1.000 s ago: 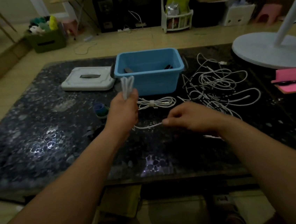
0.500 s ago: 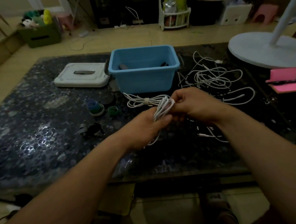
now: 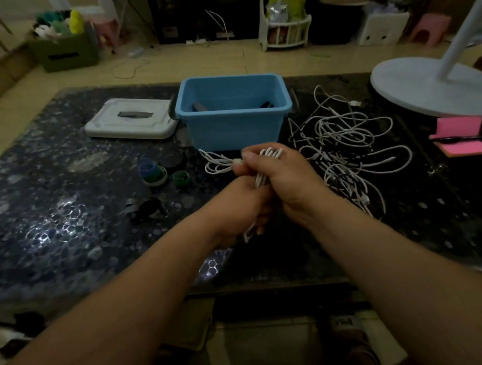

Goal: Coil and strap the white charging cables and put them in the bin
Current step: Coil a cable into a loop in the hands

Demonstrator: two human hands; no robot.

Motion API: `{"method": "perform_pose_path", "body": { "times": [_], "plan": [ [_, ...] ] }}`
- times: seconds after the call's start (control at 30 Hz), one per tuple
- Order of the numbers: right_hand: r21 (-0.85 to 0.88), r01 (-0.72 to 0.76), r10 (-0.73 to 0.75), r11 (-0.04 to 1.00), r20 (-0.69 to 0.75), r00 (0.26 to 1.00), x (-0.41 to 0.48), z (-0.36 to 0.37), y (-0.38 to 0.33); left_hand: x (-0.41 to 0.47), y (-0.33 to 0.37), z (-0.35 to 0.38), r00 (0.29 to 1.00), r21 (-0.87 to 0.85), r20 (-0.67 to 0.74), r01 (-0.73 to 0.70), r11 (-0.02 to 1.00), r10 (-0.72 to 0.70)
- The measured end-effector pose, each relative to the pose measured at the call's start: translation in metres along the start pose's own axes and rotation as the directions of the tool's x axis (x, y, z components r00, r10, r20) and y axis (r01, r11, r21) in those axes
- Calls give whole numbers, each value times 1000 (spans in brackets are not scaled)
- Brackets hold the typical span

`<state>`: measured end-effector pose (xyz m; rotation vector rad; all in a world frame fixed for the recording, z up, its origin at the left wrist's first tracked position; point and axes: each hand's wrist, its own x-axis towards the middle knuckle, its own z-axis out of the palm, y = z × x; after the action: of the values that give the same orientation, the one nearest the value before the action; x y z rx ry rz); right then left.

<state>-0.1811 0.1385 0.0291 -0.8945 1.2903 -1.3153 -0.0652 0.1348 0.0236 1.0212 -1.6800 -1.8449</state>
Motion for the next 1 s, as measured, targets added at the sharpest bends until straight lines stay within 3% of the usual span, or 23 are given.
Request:
{"method": "perform_pose_path", "body": {
  "times": [0.17, 0.3, 0.37, 0.43, 0.5, 0.53, 0.63, 0.73, 0.9, 1.0],
  "plan": [
    [290, -121, 122, 949, 14, 992, 7, 4, -8, -1, -4, -10, 994, -256, 82, 89, 963, -70],
    [248, -227, 198, 942, 136, 971, 10, -2, -10, -7, -4, -24, 976, -326, 191, 164, 931, -105],
    [222, -190, 169, 956, 110, 979, 11, 2, -9, -12, -4, -26, 974, -246, 188, 172, 954, -127],
    [-133, 1, 0, 991, 15, 1000, 7, 13, -8, -17, -7, -25, 982, -112, 111, 168, 979, -156],
    [-514, 179, -232, 839, -40, 972, 2, 26, -2, -24, -9, -25, 987, 15, 6, 161, 987, -161],
    [-550, 224, -300, 805, -50, 953, 0, 33, 0, -27, -10, -27, 988, 93, -55, 149, 984, -145],
    [-497, 307, -393, 812, -76, 916, -4, 53, 5, -32, -13, -34, 970, 386, -241, 122, 915, -28],
    [-486, 298, -389, 822, -96, 916, -4, 72, 8, -40, -20, -41, 957, 524, -291, 140, 840, 22],
    [-182, 76, -99, 980, -123, 987, 0, 97, 7, -60, -16, -61, 942, 661, -327, 169, 731, 78],
    [-38, -11, 8, 999, -95, 995, 3, 106, 4, -67, -15, -69, 938, 667, -319, 120, 735, 136]
  ]
}}
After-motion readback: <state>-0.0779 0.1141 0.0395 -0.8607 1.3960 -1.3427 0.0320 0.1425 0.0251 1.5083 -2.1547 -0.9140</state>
